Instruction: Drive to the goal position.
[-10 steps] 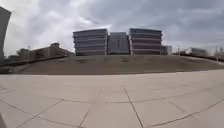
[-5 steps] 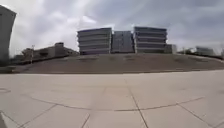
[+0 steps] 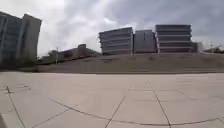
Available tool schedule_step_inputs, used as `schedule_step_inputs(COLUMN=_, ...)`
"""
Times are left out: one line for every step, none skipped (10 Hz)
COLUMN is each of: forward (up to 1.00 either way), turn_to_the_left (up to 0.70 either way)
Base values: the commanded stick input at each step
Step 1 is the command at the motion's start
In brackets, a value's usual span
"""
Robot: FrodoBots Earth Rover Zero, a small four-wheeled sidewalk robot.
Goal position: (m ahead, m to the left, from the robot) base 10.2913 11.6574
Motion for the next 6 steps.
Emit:
schedule_step_inputs(forward=0.70, turn_to_the_left=0.35)
schedule_step_inputs(forward=0.70, turn_to_the_left=0.29)
schedule_step_inputs(forward=0.70, turn_to_the_left=0.11)
schedule_step_inputs(forward=0.70, turn_to_the_left=0.00)
schedule_step_inputs(forward=0.70, turn_to_the_left=0.00)
schedule_step_inputs(forward=0.70, turn_to_the_left=0.00)
